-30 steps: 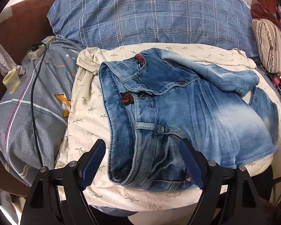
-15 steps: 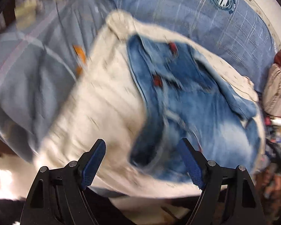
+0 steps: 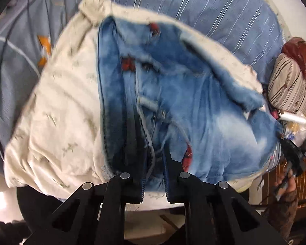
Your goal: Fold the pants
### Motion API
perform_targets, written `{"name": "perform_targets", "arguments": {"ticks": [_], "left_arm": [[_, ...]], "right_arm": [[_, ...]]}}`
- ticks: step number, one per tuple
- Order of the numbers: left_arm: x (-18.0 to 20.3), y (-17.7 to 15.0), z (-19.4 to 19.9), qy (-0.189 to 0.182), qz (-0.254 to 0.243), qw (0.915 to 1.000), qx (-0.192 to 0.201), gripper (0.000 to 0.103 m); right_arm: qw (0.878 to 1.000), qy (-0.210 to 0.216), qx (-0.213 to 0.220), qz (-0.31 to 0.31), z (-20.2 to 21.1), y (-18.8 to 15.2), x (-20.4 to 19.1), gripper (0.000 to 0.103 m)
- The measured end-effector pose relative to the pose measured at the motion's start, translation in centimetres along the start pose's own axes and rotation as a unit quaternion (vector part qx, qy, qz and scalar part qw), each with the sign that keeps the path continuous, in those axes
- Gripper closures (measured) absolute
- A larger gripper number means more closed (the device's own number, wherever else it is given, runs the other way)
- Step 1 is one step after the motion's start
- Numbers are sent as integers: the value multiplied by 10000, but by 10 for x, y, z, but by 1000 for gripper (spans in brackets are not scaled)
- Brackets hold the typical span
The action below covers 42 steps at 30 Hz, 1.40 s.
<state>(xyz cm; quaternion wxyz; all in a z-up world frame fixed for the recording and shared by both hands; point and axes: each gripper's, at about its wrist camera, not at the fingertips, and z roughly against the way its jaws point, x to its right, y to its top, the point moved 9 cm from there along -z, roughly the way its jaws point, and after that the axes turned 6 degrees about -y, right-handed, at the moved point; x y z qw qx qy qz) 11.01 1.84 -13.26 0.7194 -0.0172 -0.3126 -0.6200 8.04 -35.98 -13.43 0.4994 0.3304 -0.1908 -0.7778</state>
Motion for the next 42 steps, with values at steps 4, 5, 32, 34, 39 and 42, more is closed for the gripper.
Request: {"name": "perform_targets", "arguments": {"ticks": [4, 5, 32, 34, 39, 42], "left_arm": [[-7, -4, -17, 193, 72, 9997, -157, 90], [-12, -10, -27, 271, 137, 9990, -329, 90], [-5, 25, -73, -809, 350, 9926, -831, 58], [5, 27, -64, -541, -73, 9962, -683, 67], [6, 26, -72, -193, -234, 9974, -657, 76], [-9, 15, -88, 85, -70, 9955, -937, 79]], "right_arm": [[9977, -369, 560, -31, 42, 21, 33, 99], [9974, -518, 476, -160, 38, 15, 49, 99], [9957, -467, -626, 501, -64, 20, 35, 46], [9914, -664, -548, 982, -59, 21, 27, 99], [9922, -1011, 250, 687, -25, 62, 41, 103], [9919, -1256, -191, 32, -46, 60, 82, 103]]}}
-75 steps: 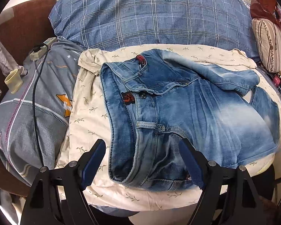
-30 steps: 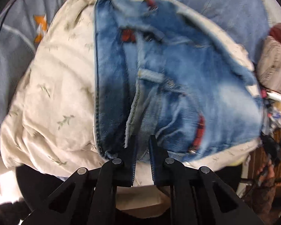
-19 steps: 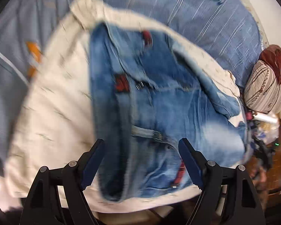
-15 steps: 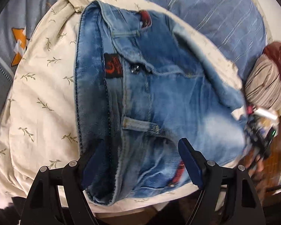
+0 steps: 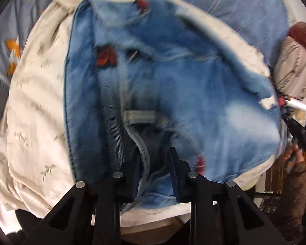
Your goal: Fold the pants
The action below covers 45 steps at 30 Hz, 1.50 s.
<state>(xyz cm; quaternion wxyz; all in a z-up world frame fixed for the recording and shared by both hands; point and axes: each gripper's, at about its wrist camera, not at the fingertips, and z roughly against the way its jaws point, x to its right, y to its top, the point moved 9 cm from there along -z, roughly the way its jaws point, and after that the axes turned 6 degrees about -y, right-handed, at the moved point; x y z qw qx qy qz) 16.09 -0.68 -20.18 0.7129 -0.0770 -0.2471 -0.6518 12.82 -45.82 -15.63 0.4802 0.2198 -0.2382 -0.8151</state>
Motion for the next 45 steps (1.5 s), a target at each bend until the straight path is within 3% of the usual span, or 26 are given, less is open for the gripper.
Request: {"name": "perform_targets", "arguments": {"ticks": [1, 3, 4, 5, 6, 7, 10, 13, 14, 15, 16, 17, 19, 22, 23, 25, 26, 28, 30, 33, 35, 36, 37, 38, 40, 45], "left_arm": [[-2, -2, -2, -107, 74, 9999, -11, 79], [-6, -5, 2, -305, 136, 9994, 33, 79], [-8, -5, 2, -328, 140, 9993, 55, 79], [-7, -4, 2, -372, 153, 9992, 67, 79], [-7, -1, 1, -417, 163, 9990, 62, 79], [-6, 0, 2, -463, 182, 9987, 69, 79], [0, 2, 7, -580, 95, 9981, 197, 73], [6, 0, 13, -742, -25, 9969, 274, 54], [8, -1, 12, -773, -26, 9966, 275, 52], [9, -3, 14, -794, -53, 9964, 290, 52], [11, -5, 15, -737, -121, 9967, 315, 56], [14, -5, 17, -627, -208, 9972, 359, 71], [21, -6, 28, -545, -397, 9967, 441, 84], [21, -6, 28, -22, -586, 9970, 498, 84], [18, -8, 20, 90, -584, 9974, 409, 84], [4, -14, 1, 433, -480, 9978, 116, 84], [-5, -18, -7, 506, -384, 9980, -15, 84], [-11, -20, -1, 188, -140, 9997, 22, 85], [-12, -17, 21, -83, -138, 9996, 225, 85], [-18, 9, 63, -66, -194, 9964, 822, 84], [-24, 34, 83, 14, -57, 9940, 1091, 71], [-26, 49, 88, -5, 59, 9927, 1206, 65], [-27, 65, 89, -96, 126, 9919, 1264, 49], [-28, 82, 85, -217, 169, 9918, 1252, 37], [-35, 105, 69, -356, 402, 9921, 1133, 37], [-50, 155, 20, -915, 1258, 9840, 868, 38]], "right_arm": [[9996, 181, -187, -84, -5, -4, 1, 98], [9920, 1053, -618, -319, -10, -19, -11, 89], [9919, 1068, -641, -253, -11, -21, -14, 69], [9939, 945, -566, -109, -11, -21, -18, 55], [9949, 878, -493, -21, -9, -20, -18, 33], [9957, 833, -397, 71, -8, -16, -22, 30], [9947, 1007, -180, 85, -6, -4, -36, 29], [9929, 921, -609, 452, -24, -11, -49, 28], [9915, 838, -788, 612, -30, -17, -53, 27], [9892, 893, -853, 796, -31, -22, -59, 38], [9875, 993, -753, 968, -23, -27, -64, 70], [9872, 921, -626, 1141, -17, -28, -67, 88], [9867, 724, -272, 1428, 4, -23, -72, 101], [9900, 512, 429, 1239, 38, -1, -59, 101], [9923, 389, 418, 1095, 35, 3, -49, 101], [9958, 61, 139, 905, 13, -2, -31, 103], [9946, -414, -25, 954, -4, -9, -18, 103], [9944, -595, -528, 698, -29, -25, 1, 103], [9988, -234, -313, 285, -18, -24, 6, 98], [9998, 152, -51, 143, 9, -13, -6, 94], [9981, 594, -49, 176, 21, -8, -35, 71], [9958, 889, -124, 157, 23, -6, -53, 42], [9927, 1187, -186, 122, 23, -4, -73, 26], [9899, 1400, -210, 87, 22, -3, -90, 25], [9839, 1755, -333, 52, 14, -2, -128, 25], [9822, 1716, -762, 49, -32, -5, -176, 26]]}}
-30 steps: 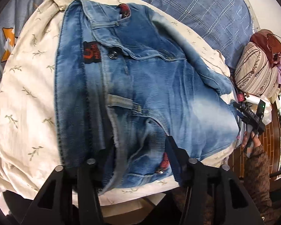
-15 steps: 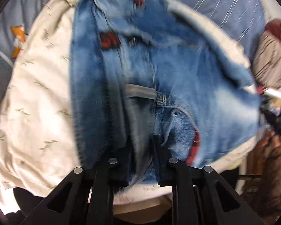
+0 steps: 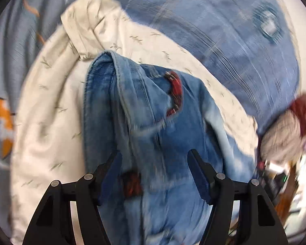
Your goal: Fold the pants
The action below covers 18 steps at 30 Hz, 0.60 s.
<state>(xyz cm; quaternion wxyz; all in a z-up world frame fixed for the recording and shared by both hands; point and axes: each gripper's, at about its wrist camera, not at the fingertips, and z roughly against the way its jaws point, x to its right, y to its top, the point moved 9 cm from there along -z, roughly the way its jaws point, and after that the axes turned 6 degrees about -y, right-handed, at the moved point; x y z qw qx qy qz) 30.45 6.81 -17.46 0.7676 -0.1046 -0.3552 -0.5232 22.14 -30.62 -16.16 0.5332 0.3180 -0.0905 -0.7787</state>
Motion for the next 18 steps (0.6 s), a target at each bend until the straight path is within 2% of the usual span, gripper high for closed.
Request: {"name": "perform_targets", "arguments": {"ticks": [1, 2, 3, 4, 7, 9, 11, 13, 14, 17, 18], "left_arm": [[-2, 6, -9, -55, 129, 9999, 2, 48], [-2, 9, -17, -116, 170, 9998, -37, 85], [5, 8, -27, -223, 63, 9995, -235, 102], [10, 9, -33, -236, -57, 9993, -298, 102], [27, 20, -36, 21, -621, 9981, 33, 102], [32, 25, -40, 209, -760, 9968, 93, 102], [28, 27, -47, 469, -824, 9955, 84, 102], [17, 29, -58, 763, -805, 9938, -9, 102], [11, 30, -64, 768, -697, 9946, -89, 102], [10, 33, -68, 523, -379, 9977, -202, 102], [9, 35, -65, 455, -311, 9982, -232, 102]], "right_arm": [[9999, 118, -42, 32, -9, 0, -4, 44], [9997, 159, -44, 185, -17, 0, -11, 66], [9987, -100, -67, 495, -22, 1, -17, 85], [9969, -265, -12, 740, -20, 5, -22, 85], [9903, -495, 588, 1154, 4, 42, -38, 86], [9872, -671, 904, 1131, 15, 75, -34, 86], [9831, -1068, 1044, 1060, 8, 107, -22, 86], [9808, -1399, 973, 947, -11, 124, -5, 86], [9799, -1582, 826, 895, -29, 129, 4, 86], [9758, -1918, 481, 932, -73, 127, 17, 82], [9734, -2058, 375, 934, -80, 126, 23, 75]]}}
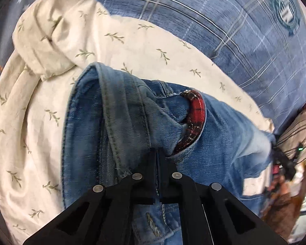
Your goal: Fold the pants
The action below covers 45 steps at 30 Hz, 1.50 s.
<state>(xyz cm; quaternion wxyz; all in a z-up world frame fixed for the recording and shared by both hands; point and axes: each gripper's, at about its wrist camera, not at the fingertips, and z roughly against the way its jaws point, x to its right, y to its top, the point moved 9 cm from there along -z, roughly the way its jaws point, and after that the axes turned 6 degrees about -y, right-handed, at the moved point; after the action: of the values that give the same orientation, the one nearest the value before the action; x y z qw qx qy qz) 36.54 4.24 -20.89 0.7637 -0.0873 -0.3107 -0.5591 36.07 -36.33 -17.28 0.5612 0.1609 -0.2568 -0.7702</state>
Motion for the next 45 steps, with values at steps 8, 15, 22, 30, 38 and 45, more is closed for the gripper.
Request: {"name": "perform_targets", "arguments": {"ticks": [8, 15, 22, 30, 38, 45], "left_arm": [[-18, -4, 66, -534, 236, 9973, 450, 61], [-17, -43, 34, -1077, 629, 9922, 12, 58], [7, -45, 10, -1195, 632, 9906, -225, 101], [0, -67, 3, -555, 409, 9969, -367, 101], [-21, -65, 38, -804, 492, 9954, -164, 98], [-24, -17, 80, -692, 623, 9949, 398, 59]], "right_arm": [[9776, 1571, 164, -1392, 57, -20, 33, 53], [9394, 2549, -710, -2180, 55, -100, 20, 45], [9109, 2914, -524, -2875, 23, -88, 6, 95], [9592, 2078, 301, -1891, 70, -70, 30, 96], [9616, 1741, 8, -2124, 57, -107, 57, 73], [9694, 1606, 699, -1719, 102, -51, 74, 50]]}}
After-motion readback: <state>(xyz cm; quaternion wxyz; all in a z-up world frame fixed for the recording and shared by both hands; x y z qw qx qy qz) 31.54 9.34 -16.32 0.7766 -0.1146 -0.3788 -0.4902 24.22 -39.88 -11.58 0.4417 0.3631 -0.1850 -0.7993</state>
